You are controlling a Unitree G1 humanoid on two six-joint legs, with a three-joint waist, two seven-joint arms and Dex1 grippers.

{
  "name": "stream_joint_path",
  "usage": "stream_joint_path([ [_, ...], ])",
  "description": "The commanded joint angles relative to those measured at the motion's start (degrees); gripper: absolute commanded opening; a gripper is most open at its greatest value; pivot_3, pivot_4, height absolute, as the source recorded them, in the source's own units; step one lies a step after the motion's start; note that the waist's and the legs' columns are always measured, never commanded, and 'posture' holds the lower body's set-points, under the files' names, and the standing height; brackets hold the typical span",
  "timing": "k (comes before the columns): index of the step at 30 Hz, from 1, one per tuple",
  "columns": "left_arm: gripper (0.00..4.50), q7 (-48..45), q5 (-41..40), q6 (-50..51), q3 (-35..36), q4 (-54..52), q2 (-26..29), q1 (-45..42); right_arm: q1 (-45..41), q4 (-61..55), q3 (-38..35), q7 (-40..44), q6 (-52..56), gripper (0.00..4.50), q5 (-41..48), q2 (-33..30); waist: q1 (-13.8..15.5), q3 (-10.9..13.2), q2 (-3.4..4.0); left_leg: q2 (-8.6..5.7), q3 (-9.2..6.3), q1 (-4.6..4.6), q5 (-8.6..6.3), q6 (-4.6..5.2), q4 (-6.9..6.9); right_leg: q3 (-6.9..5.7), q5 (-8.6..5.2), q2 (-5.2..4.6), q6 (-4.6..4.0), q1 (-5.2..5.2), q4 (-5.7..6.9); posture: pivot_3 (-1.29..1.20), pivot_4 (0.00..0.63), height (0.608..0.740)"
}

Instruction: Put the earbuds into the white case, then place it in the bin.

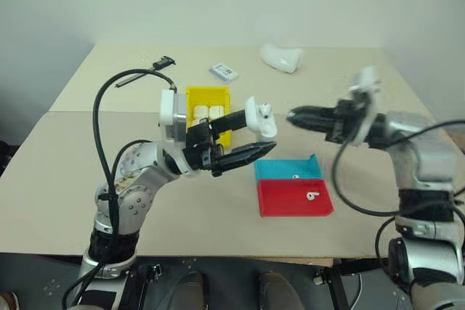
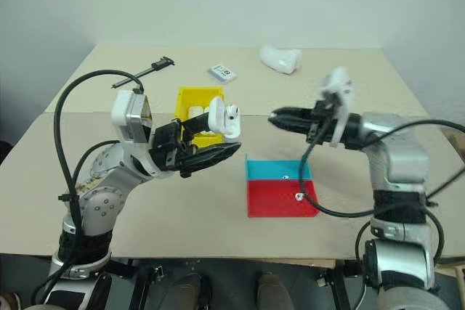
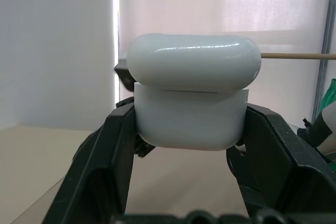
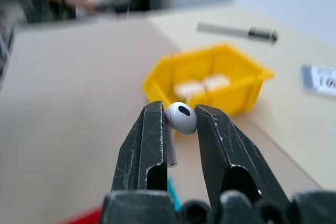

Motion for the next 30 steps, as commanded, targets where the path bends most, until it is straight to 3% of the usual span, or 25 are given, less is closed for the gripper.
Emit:
stream_joint_path([
  [1,2.77,-1.0,-0.9,-1.1,1.1,0.3,0.0,-1.9,2.4,-10.9,-8.6,-8.2,6.8,0.63,14.0,2.4,-0.2,0.0,0.01,-0.01,-0.02,0.00,0.00,0.00,-0.01,0.01,0.00,0.01,0.00,-0.01,-0.01,0.00,0.150,0.740],
  [5,2.77,-1.7,-0.3,-1.3,0.6,2.4,-0.6,-3.6,5.5,-21.0,-11.3,-18.7,9.1,0.63,27.6,7.8,-0.4,0.0,0.02,0.01,-0.03,0.07,0.00,0.00,-0.04,0.07,0.00,0.05,0.00,-0.01,0.02,0.00,0.150,0.740],
  [10,2.77,-1.8,0.2,-1.2,-0.1,4.3,-2.0,-5.2,7.9,-28.8,-7.9,-27.3,7.5,0.63,34.7,10.3,-0.3,0.0,0.02,-0.01,-0.05,0.01,0.00,0.00,-0.04,0.06,-0.01,0.05,0.03,0.00,-0.04,0.00,0.150,0.740],
  [20,2.77,-2.7,0.1,-0.7,-0.1,5.4,-2.1,-5.9,8.8,-31.8,-0.4,-32.5,3.4,0.63,36.8,10.9,-0.3,0.0,0.02,-0.01,-0.07,-0.01,0.00,0.00,-0.04,0.05,-0.01,0.06,0.03,-0.03,-0.04,0.00,0.150,0.740],
  [30,2.77,-2.8,0.2,-0.4,0.1,5.5,-1.7,-6.2,10.9,-32.1,4.3,-32.4,0.1,0.63,34.7,9.8,-0.3,0.0,0.02,-0.01,-0.07,-0.03,0.00,0.00,-0.04,0.04,-0.01,0.05,0.03,-0.03,-0.05,0.00,0.150,0.740],
])
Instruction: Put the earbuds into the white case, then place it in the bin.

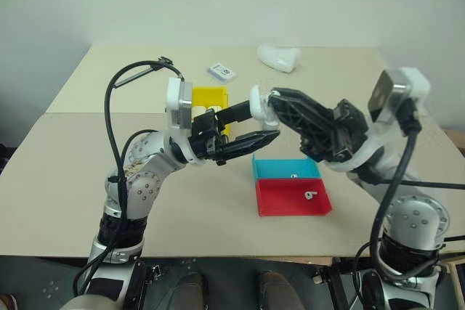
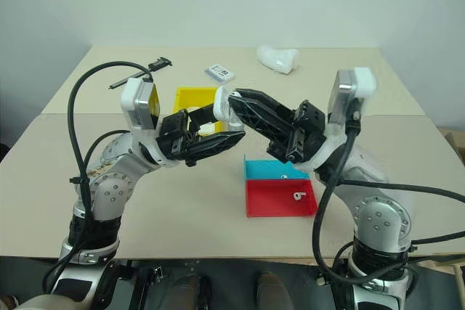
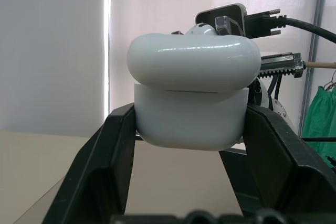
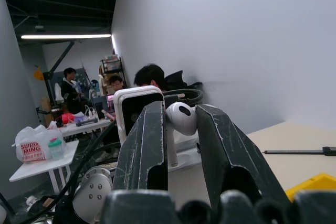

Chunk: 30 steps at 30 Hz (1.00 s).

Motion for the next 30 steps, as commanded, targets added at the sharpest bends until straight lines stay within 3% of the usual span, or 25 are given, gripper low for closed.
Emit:
stream_joint_path([
  [1,2.77,-0.3,-0.2,-0.5,0.6,-0.7,0.2,-1.6,0.7,-2.2,0.2,0.5,-2.5,0.63,0.1,-1.1,0.0,0.0,0.00,0.00,0.00,0.00,0.00,0.00,0.00,0.00,0.00,0.00,0.00,0.00,0.00,0.00,0.150,0.740],
  [9,2.77,-0.1,-0.2,-0.2,0.6,-0.9,0.1,-1.7,2.8,-2.6,1.5,1.7,-5.9,0.63,-2.1,-2.6,0.0,0.0,0.00,0.00,-0.01,0.00,0.00,0.00,0.00,-0.01,0.00,0.00,0.00,0.00,-0.01,0.00,0.150,0.740],
  [17,2.77,-0.1,-0.3,-0.1,0.7,-1.2,0.2,-1.8,3.5,-2.1,2.2,3.3,-7.6,3.27,-2.8,-3.8,0.0,0.0,0.00,0.00,-0.01,-0.01,0.00,0.00,0.00,0.00,0.00,0.00,0.00,0.00,-0.02,0.00,0.150,0.740],
  [30,2.77,0.3,0.5,-0.2,-0.2,-1.1,0.1,-1.2,4.3,-2.2,-0.1,4.5,-8.4,3.27,0.3,-5.9,0.1,0.0,0.00,0.00,-0.01,0.00,0.00,0.00,0.00,0.00,0.00,0.00,0.00,0.01,-0.02,0.00,0.150,0.740],
])
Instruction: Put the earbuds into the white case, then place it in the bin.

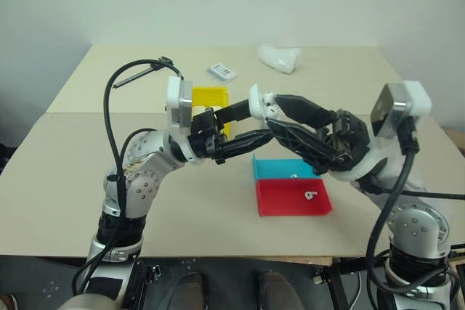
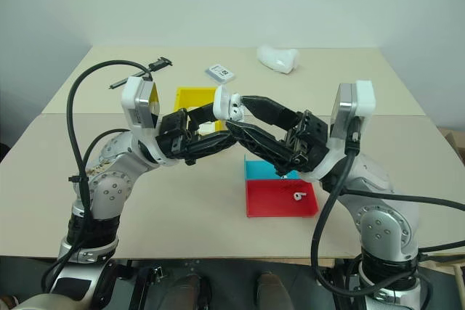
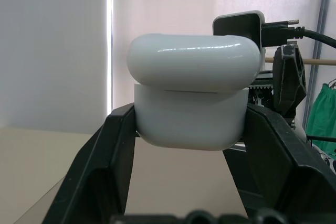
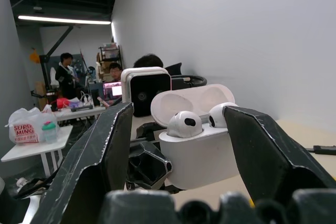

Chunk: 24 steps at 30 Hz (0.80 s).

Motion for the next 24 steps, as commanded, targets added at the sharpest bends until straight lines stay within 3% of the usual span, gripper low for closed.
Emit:
stream_joint_path([
  [1,2.77,0.0,0.6,-0.8,-0.6,-1.1,-0.5,-0.8,-0.6,-1.2,-2.7,0.2,-1.8,3.11,2.3,-1.3,0.0,0.0,0.00,0.00,0.00,0.00,0.00,0.00,0.00,0.00,0.00,0.00,0.00,0.00,0.00,0.00,0.150,0.740],
  [4,2.77,0.2,1.9,-1.2,-1.3,-0.1,-1.0,-1.0,-1.9,-0.3,-4.2,0.4,-1.3,2.54,2.4,-3.6,0.0,0.0,0.00,0.00,0.00,-0.01,0.00,0.00,0.00,0.00,0.00,0.00,0.00,0.00,-0.01,0.00,0.150,0.740],
  [9,2.77,0.0,4.5,-1.5,-2.5,1.8,-1.3,-1.5,-6.2,2.2,-5.0,2.5,0.2,0.65,2.0,-10.0,0.0,0.0,0.00,0.00,-0.01,0.01,0.00,0.00,0.00,-0.01,0.00,0.01,0.00,0.01,-0.01,0.00,0.150,0.740],
  [11,2.77,0.0,6.1,-1.8,-3.6,2.2,-1.3,-1.6,-9.6,3.6,-3.6,2.7,1.8,0.13,0.6,-13.3,-0.1,0.0,0.00,0.00,0.00,0.00,0.00,0.00,0.00,0.01,0.00,0.02,0.00,-0.02,-0.01,0.00,0.150,0.740],
  [16,2.77,0.2,9.8,-3.5,-5.7,4.0,-2.3,-1.9,-20.5,7.8,3.6,4.3,7.1,0.13,-6.7,-21.5,0.0,0.0,0.02,0.00,0.01,-0.02,0.00,0.01,-0.01,0.02,0.00,0.02,-0.01,-0.03,-0.03,0.00,0.150,0.740],
  [24,2.77,0.2,12.1,-5.0,-6.3,5.7,-4.0,-2.6,-35.0,10.6,18.3,16.7,10.2,0.13,-19.9,-29.5,0.1,0.0,0.05,-0.01,0.02,-0.25,-0.03,0.05,0.02,0.01,0.00,-0.03,0.00,-0.22,-0.08,0.00,0.150,0.740],
])
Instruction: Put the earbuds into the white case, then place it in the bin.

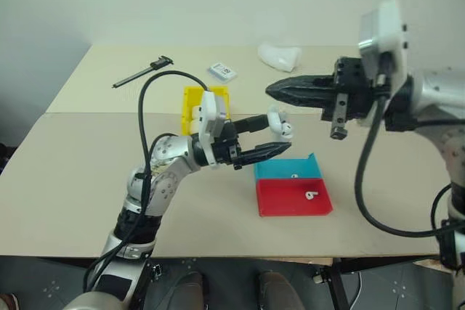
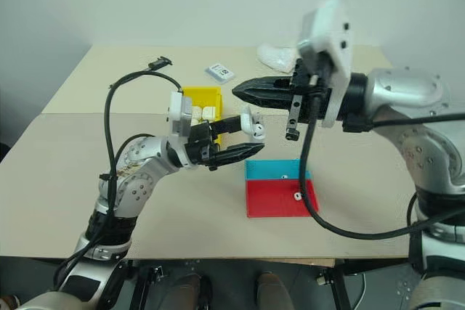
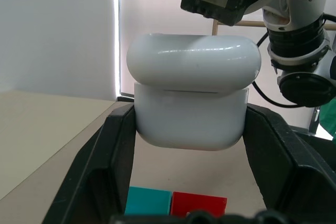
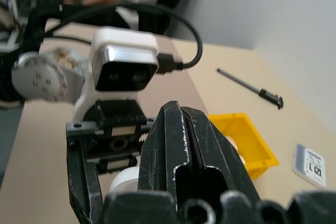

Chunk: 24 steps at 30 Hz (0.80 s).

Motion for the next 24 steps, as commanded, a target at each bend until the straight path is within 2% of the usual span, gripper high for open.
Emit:
stream_joint_path([
  [1,2.77,-0.3,0.7,-2.0,0.2,-0.5,-0.5,-1.3,-3.2,0.4,3.7,5.6,-0.5,0.13,-5.5,-2.0,0.0,0.0,0.00,0.00,0.00,0.00,-0.01,0.01,0.00,0.00,0.00,0.00,0.00,0.01,-0.01,0.00,0.150,0.740],
  [5,2.77,0.0,1.3,-2.5,0.7,-0.5,-0.7,-1.0,-3.5,1.5,6.4,11.9,-5.0,0.13,-11.9,-3.2,0.1,0.0,0.00,-0.01,0.00,-0.01,-0.01,0.02,0.04,-0.01,0.01,-0.03,0.01,0.01,0.00,0.00,0.150,0.740],
  [10,2.77,0.5,1.4,-2.6,1.5,-1.3,-0.5,-0.4,-2.6,3.4,5.0,15.1,-6.1,0.13,-15.0,-3.9,0.1,0.0,0.00,-0.01,-0.01,-0.01,-0.01,0.02,0.04,-0.03,0.01,-0.03,0.01,0.01,0.00,0.00,0.150,0.740],
  [24,2.77,2.8,1.8,-3.5,3.6,-3.5,-0.6,0.9,1.5,4.6,1.1,15.9,-7.0,0.13,-19.0,-3.7,0.1,0.0,0.02,-0.01,0.00,0.00,-0.01,0.02,0.05,-0.03,0.01,-0.05,0.01,0.02,0.03,0.00,0.150,0.740],
])
